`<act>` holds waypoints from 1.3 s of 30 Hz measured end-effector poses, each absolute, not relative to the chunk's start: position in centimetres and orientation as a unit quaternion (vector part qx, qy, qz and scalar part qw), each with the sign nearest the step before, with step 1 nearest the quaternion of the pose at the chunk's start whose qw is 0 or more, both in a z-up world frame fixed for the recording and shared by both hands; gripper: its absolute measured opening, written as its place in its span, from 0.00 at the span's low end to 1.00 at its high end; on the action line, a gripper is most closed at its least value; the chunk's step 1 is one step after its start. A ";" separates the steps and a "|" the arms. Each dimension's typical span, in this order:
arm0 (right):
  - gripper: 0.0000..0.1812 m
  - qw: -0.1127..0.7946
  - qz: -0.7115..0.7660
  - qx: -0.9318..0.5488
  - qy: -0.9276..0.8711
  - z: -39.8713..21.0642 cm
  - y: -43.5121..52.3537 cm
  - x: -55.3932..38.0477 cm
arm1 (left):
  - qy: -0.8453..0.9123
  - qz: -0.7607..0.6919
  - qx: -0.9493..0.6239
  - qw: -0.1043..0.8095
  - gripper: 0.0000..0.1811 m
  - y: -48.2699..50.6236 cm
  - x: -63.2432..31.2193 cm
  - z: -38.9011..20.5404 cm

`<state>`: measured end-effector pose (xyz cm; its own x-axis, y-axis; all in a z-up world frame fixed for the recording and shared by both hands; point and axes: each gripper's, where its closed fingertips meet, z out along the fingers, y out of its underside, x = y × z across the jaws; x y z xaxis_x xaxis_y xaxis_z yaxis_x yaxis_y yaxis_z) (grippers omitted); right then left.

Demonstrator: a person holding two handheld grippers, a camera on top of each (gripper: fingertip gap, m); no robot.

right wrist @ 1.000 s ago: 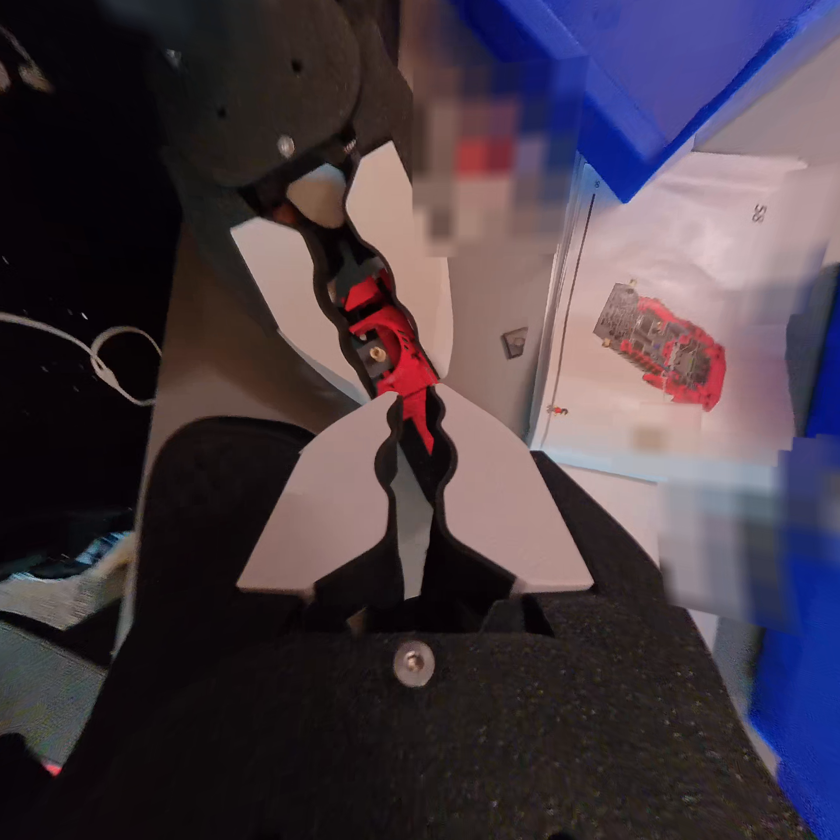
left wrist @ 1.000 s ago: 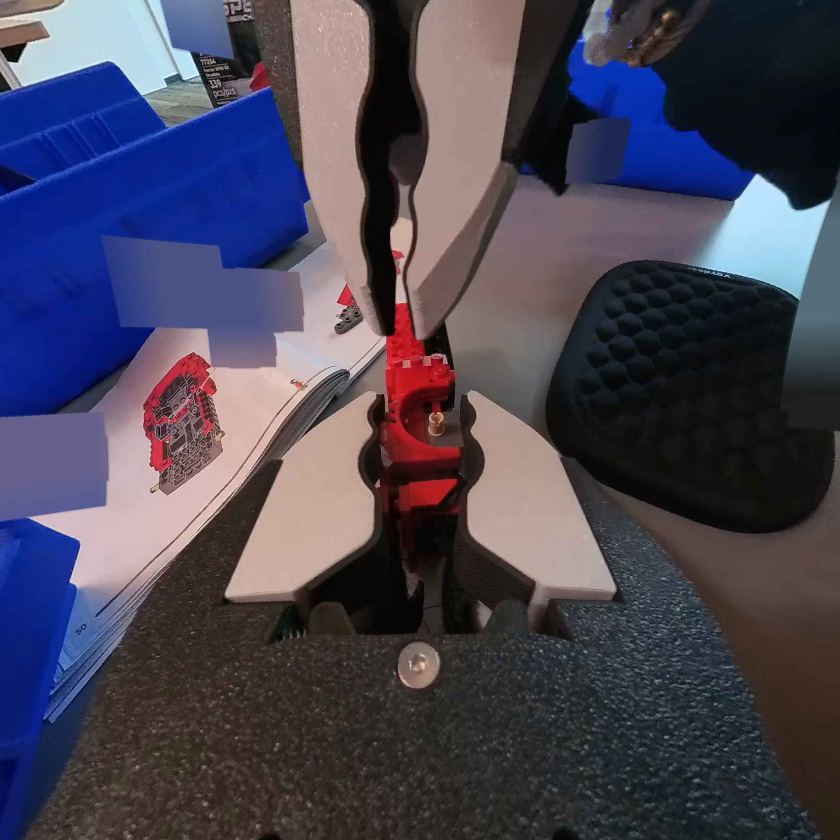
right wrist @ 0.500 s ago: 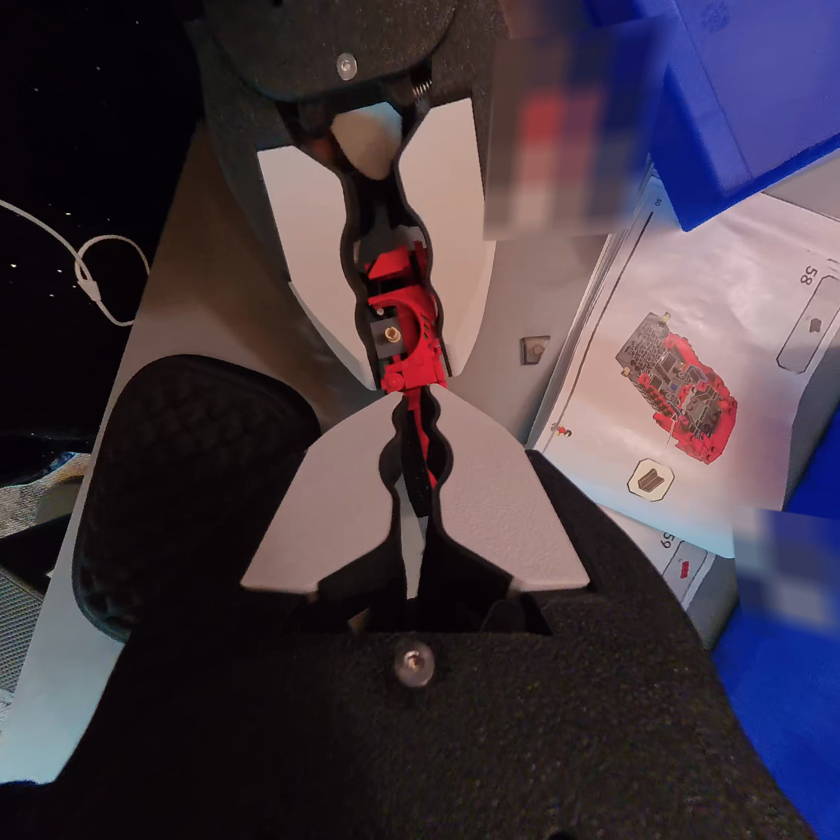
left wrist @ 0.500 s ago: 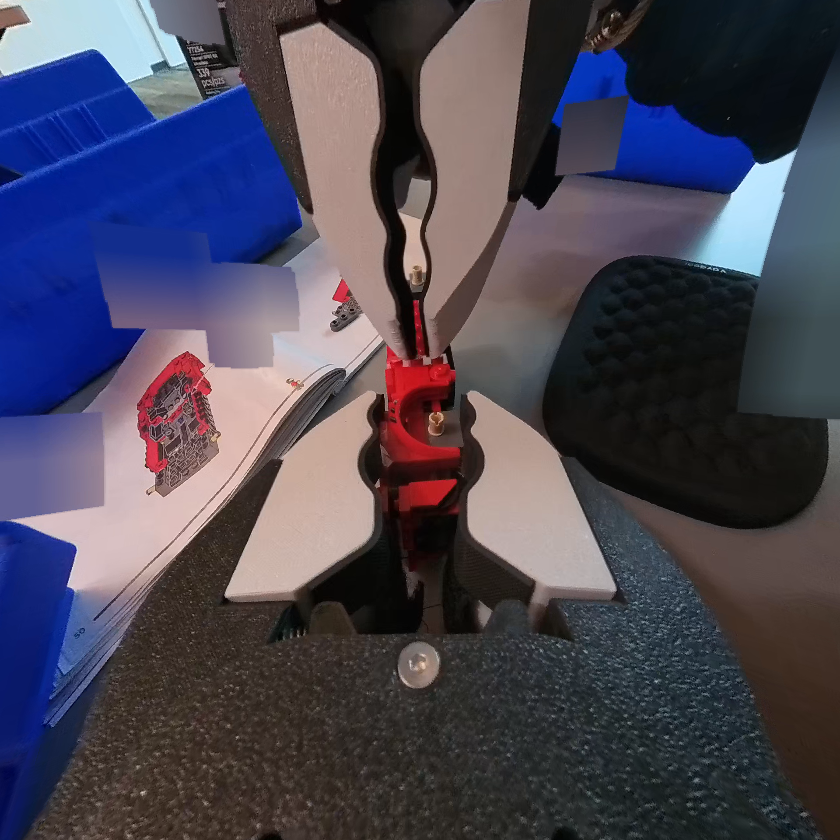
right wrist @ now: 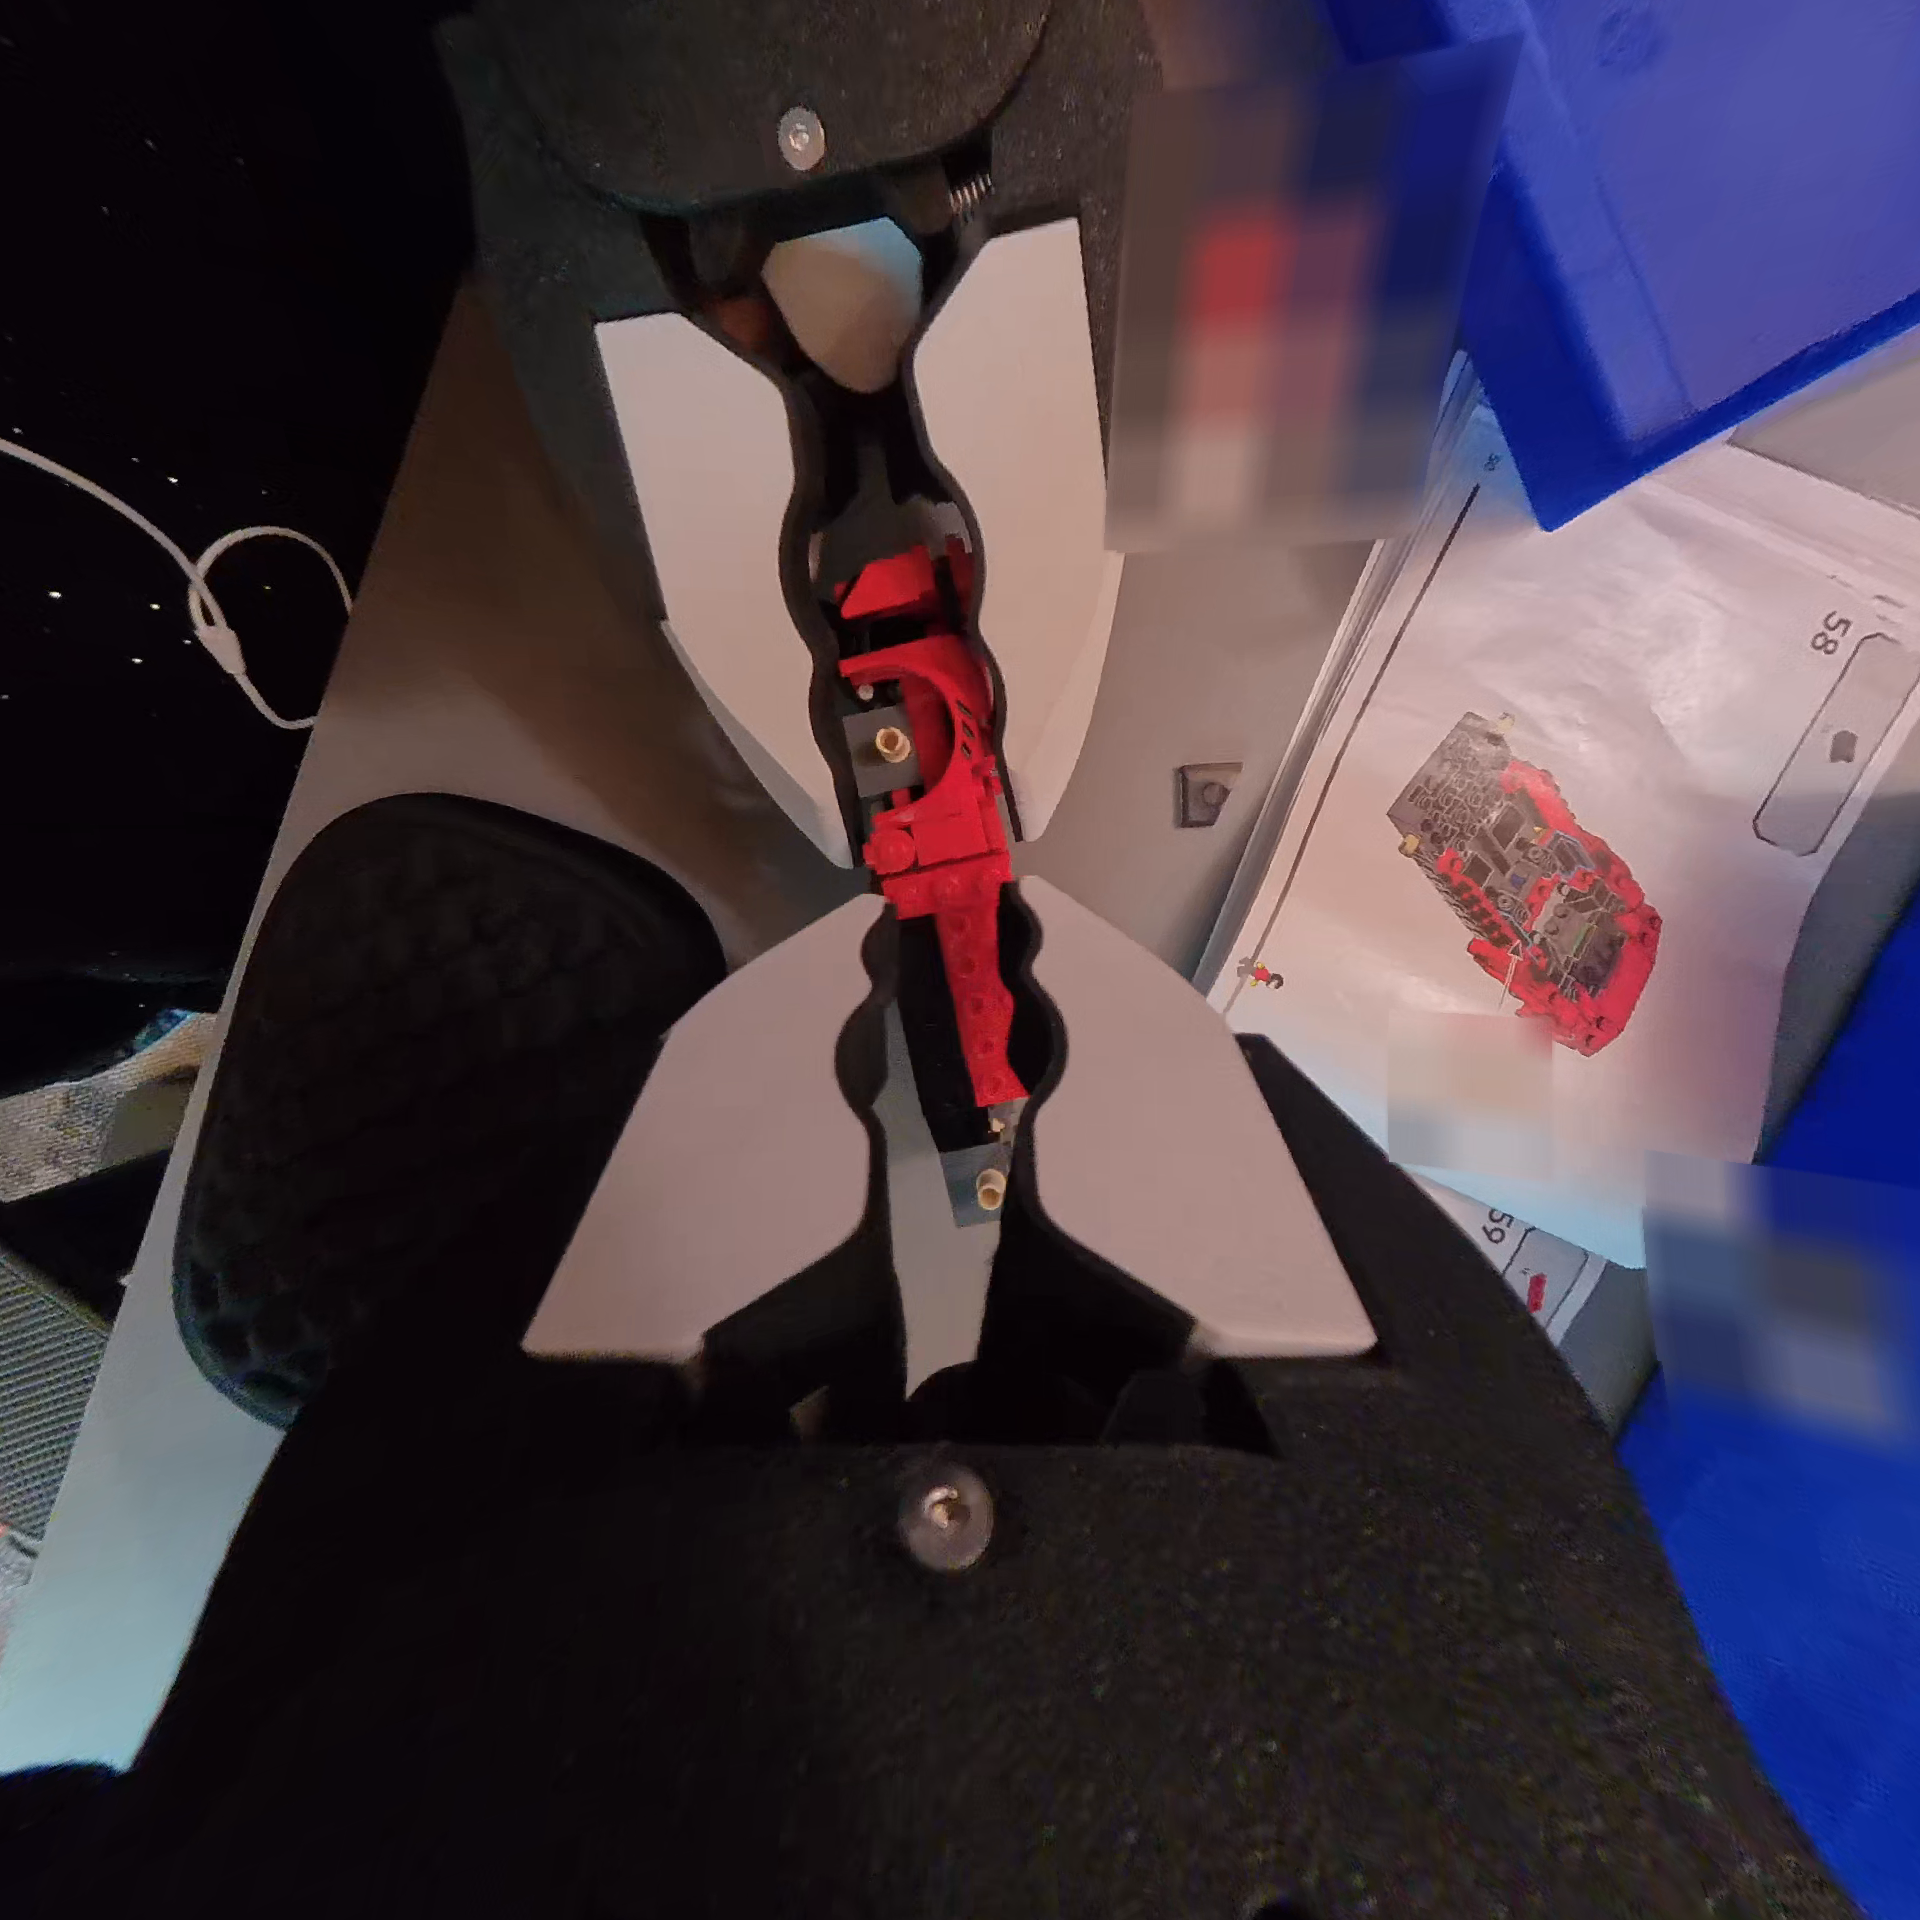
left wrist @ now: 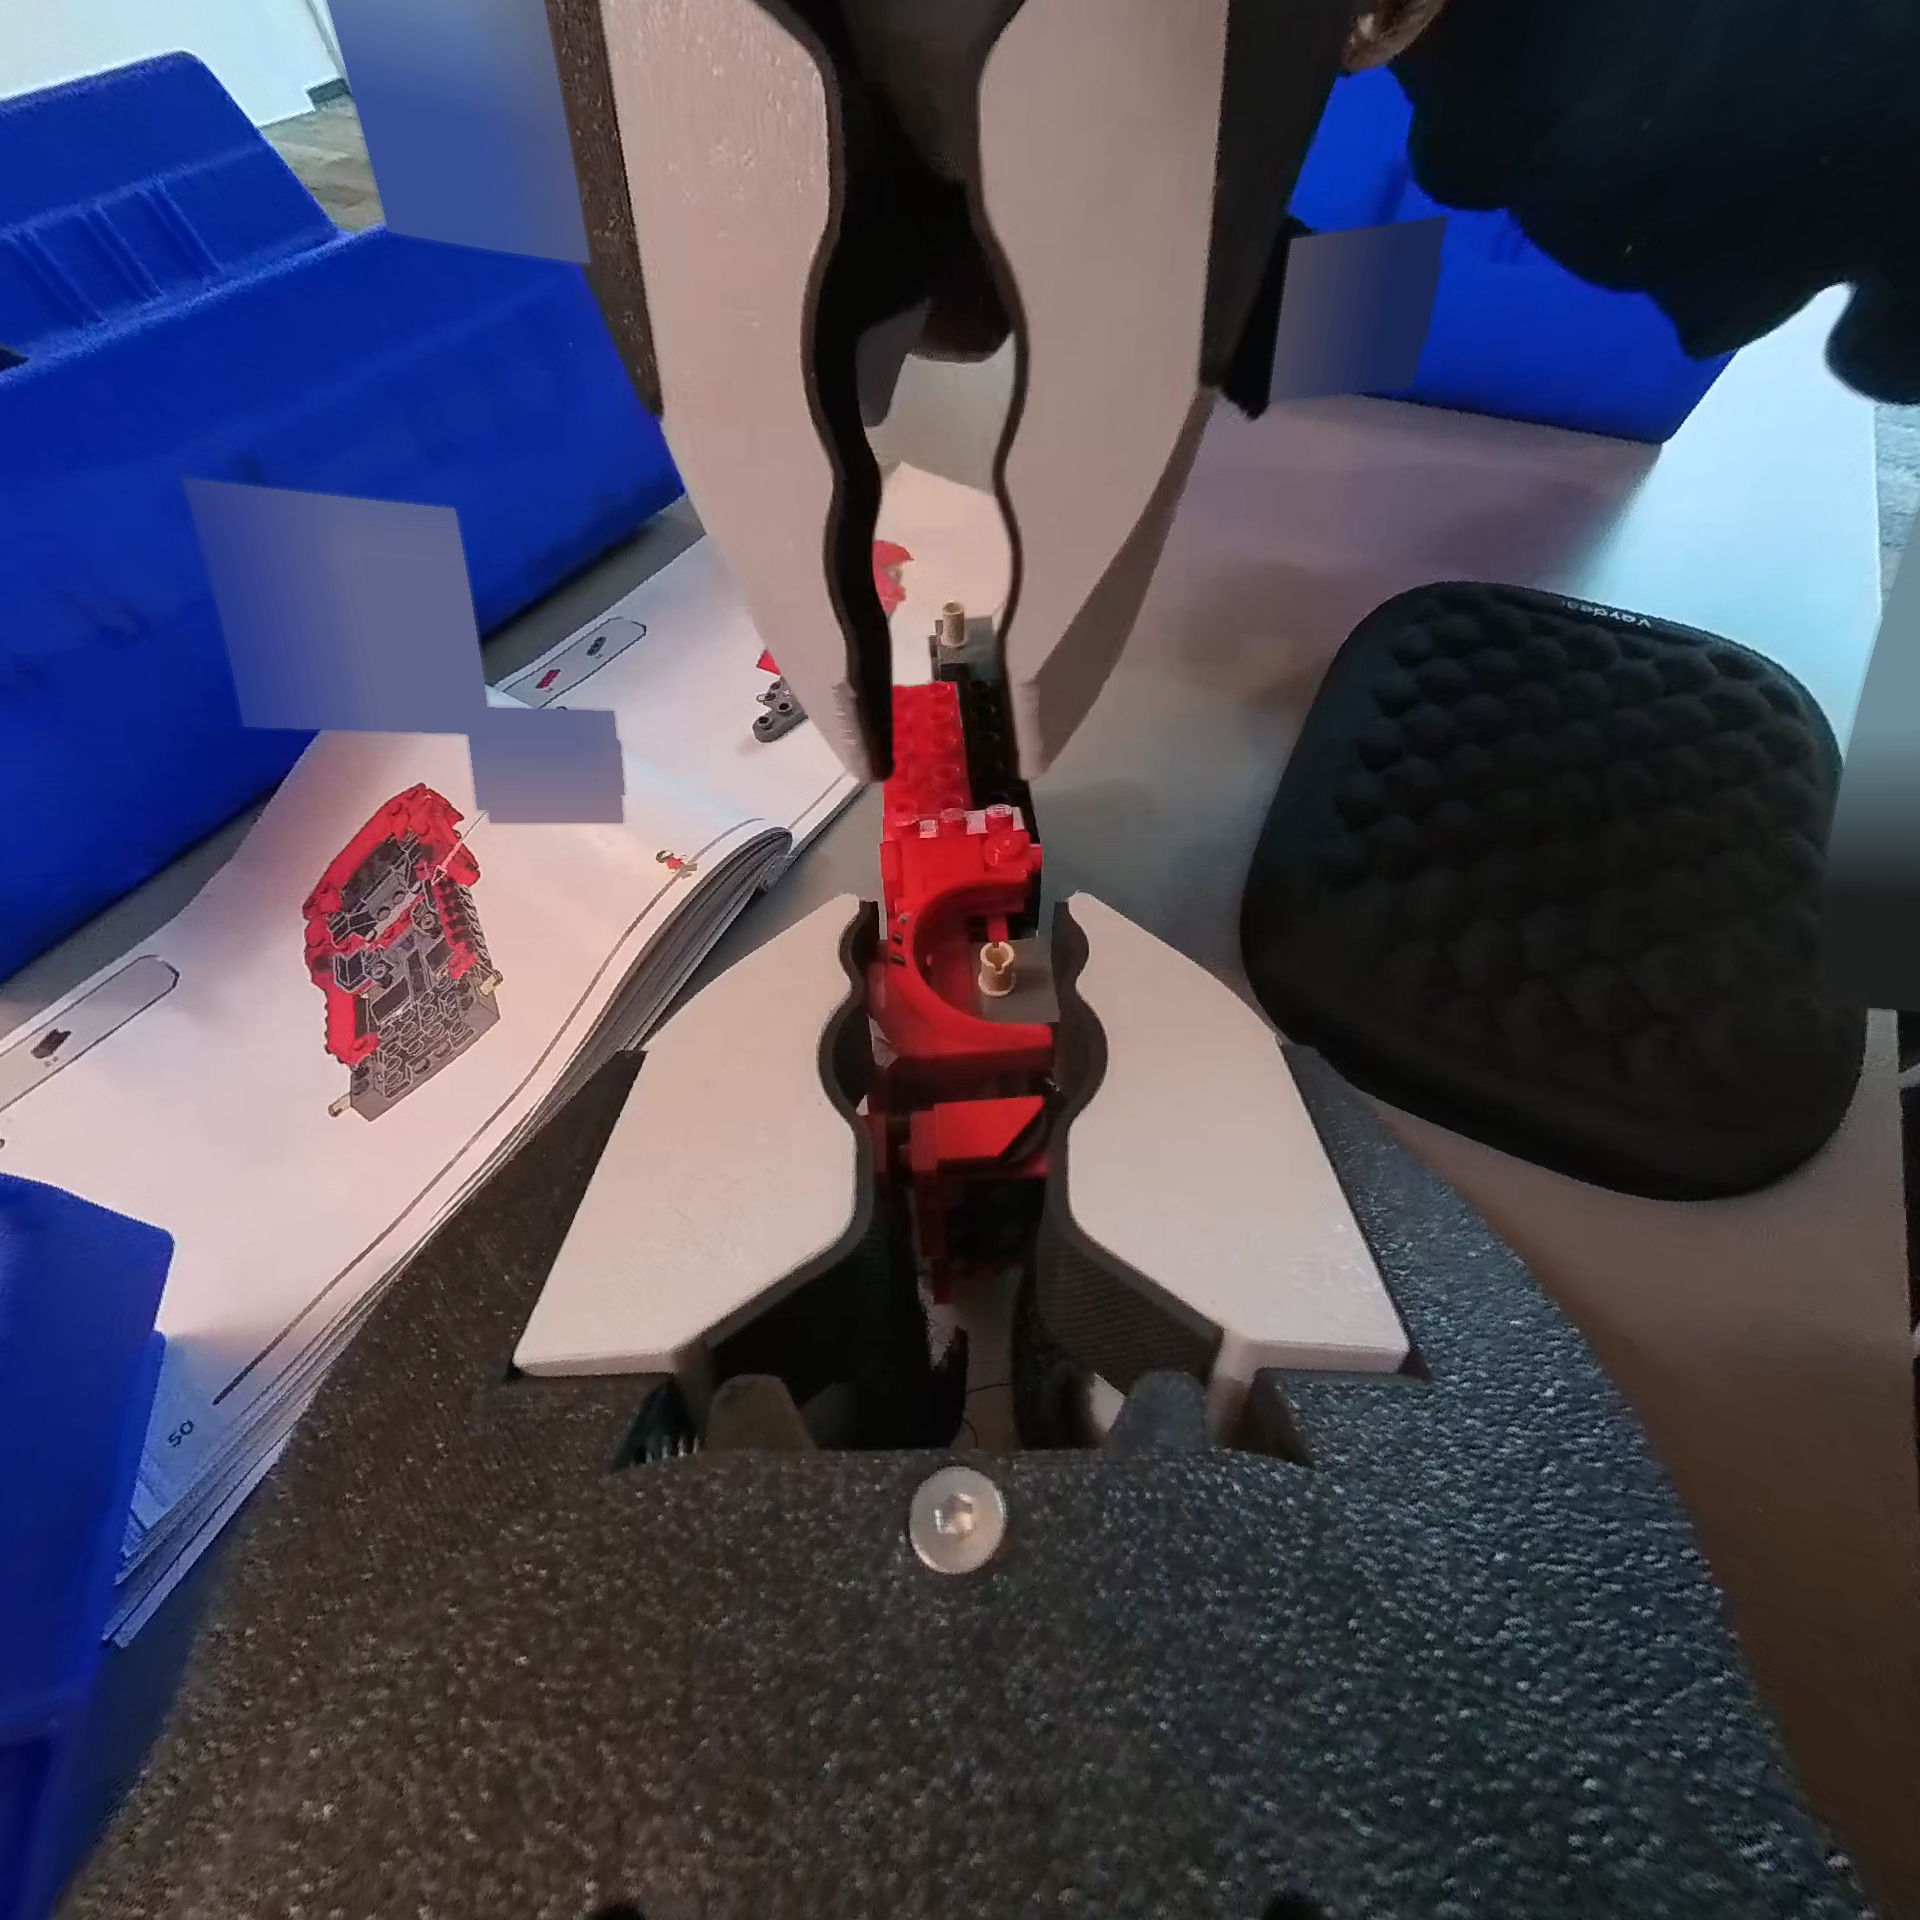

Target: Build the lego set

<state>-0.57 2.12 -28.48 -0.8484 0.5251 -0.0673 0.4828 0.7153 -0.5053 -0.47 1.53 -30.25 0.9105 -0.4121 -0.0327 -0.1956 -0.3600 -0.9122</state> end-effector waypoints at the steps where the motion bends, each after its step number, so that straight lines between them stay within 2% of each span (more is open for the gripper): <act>1: 0.12 0.043 0.267 -0.268 -0.925 -28.4 2.1 -0.5 | 0.185 -0.103 -0.819 0.534 0.17 1.5 -0.5 -30.2; 5: 0.21 0.058 0.261 -0.250 -0.931 -29.2 1.9 -0.1 | 0.179 -0.114 -0.819 0.533 0.17 1.5 -0.6 -30.2; 11: 0.22 0.073 0.236 -0.233 -0.941 -30.5 2.3 -0.3 | 0.177 -0.122 -0.819 0.531 0.17 1.5 -0.6 -30.2; 14: 0.17 0.081 0.205 -0.219 -0.950 -31.2 2.7 -0.4 | 0.179 -0.129 -0.819 0.530 0.17 1.5 -0.5 -30.2; 17: 0.17 0.079 0.205 -0.217 -0.951 -31.1 2.7 -0.3 | 0.185 -0.130 -0.820 0.526 0.18 1.4 -0.4 -30.2; 18: 0.17 0.077 0.208 -0.219 -0.950 -31.1 2.6 -0.3 | 0.188 -0.130 -0.822 0.522 0.19 1.4 -0.4 -30.3; 20: 0.16 0.081 0.213 -0.225 -0.947 -30.9 2.4 -0.3 | 0.198 -0.129 -0.827 0.510 0.28 1.2 -0.2 -30.5; 22: 0.16 0.086 0.213 -0.226 -0.947 -30.7 2.1 -0.3 | 0.211 -0.123 -0.831 0.499 0.30 1.1 -0.2 -30.7; 29: 0.16 0.071 0.226 -0.247 -0.939 -30.6 1.0 0.0 | 0.247 -0.118 -0.812 0.515 0.19 0.8 0.3 -30.1; 39: 0.16 0.069 0.278 -0.268 -0.920 -30.3 0.4 0.4 | 0.268 -0.131 -0.805 0.513 0.16 0.5 0.4 -30.1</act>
<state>0.39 0.40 -30.25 -0.8472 0.5308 -0.0218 0.4542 0.7025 -0.5479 0.44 0.45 -30.09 0.8219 -0.5659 -0.0647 -0.2973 -0.3293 -0.8962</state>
